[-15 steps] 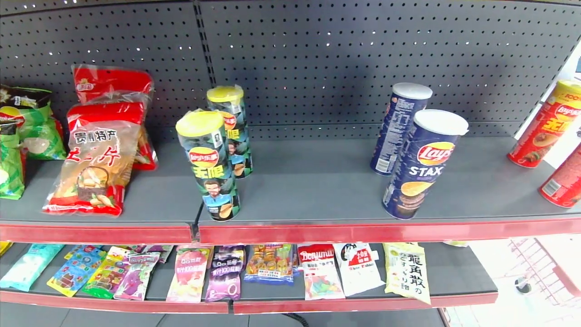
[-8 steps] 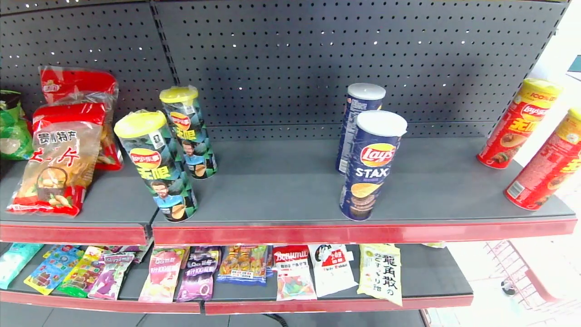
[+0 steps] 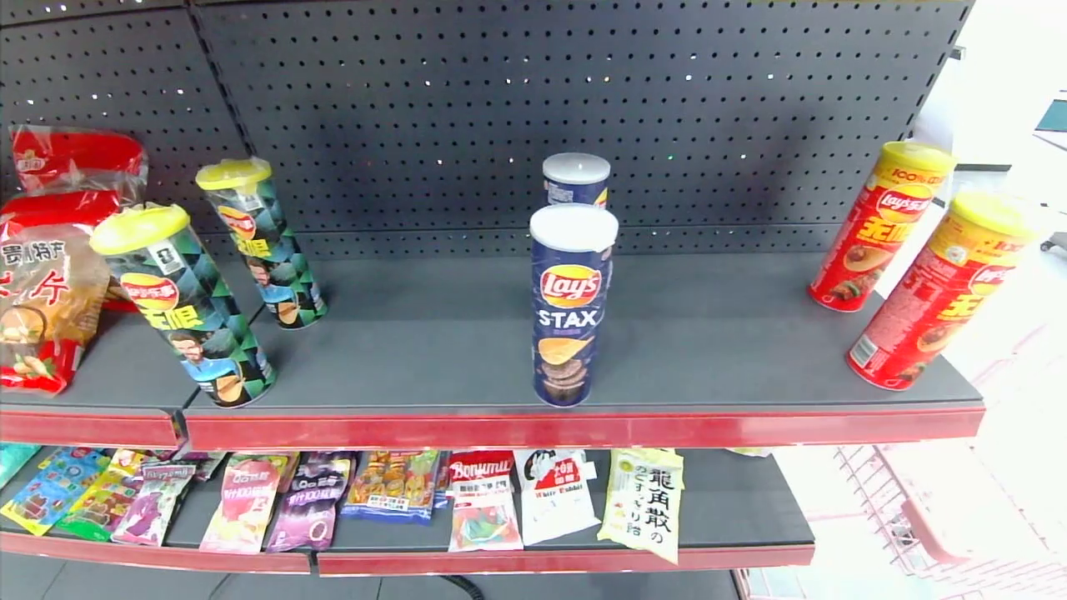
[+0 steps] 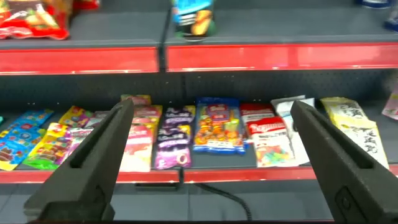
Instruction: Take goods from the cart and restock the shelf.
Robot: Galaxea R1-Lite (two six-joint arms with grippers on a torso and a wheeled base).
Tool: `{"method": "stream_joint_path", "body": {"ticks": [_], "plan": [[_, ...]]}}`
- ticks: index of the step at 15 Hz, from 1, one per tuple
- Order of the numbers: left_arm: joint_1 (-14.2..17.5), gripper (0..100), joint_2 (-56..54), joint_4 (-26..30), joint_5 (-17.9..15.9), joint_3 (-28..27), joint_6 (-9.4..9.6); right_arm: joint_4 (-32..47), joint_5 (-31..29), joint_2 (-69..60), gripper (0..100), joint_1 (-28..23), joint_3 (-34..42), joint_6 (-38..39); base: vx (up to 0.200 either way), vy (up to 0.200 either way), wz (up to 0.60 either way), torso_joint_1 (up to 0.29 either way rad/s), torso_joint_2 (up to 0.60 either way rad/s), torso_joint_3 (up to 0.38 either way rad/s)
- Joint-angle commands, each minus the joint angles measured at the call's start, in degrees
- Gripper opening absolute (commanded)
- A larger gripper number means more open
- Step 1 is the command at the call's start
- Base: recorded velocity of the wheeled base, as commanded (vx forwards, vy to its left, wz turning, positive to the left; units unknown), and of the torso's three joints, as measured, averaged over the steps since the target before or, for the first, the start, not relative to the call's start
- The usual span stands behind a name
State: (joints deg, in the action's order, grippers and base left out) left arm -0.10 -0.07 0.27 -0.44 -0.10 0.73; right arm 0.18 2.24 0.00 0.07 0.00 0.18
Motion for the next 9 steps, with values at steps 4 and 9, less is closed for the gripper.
{"method": "stream_joint_path", "body": {"ticks": [4, 9], "plan": [[0.01, 100, 0.07, 0.00, 0.00, 0.01, -0.03, -0.01, 0.04, 0.00, 100, 0.01, 0.00, -0.01, 0.000, 0.000, 0.00, 0.000, 0.00, 0.000], [0.01, 100, 0.07, 0.00, 0.00, 0.01, -0.03, -0.01, 0.04, 0.00, 100, 0.01, 0.00, -0.01, 0.000, 0.000, 0.00, 0.000, 0.00, 0.000]]}}
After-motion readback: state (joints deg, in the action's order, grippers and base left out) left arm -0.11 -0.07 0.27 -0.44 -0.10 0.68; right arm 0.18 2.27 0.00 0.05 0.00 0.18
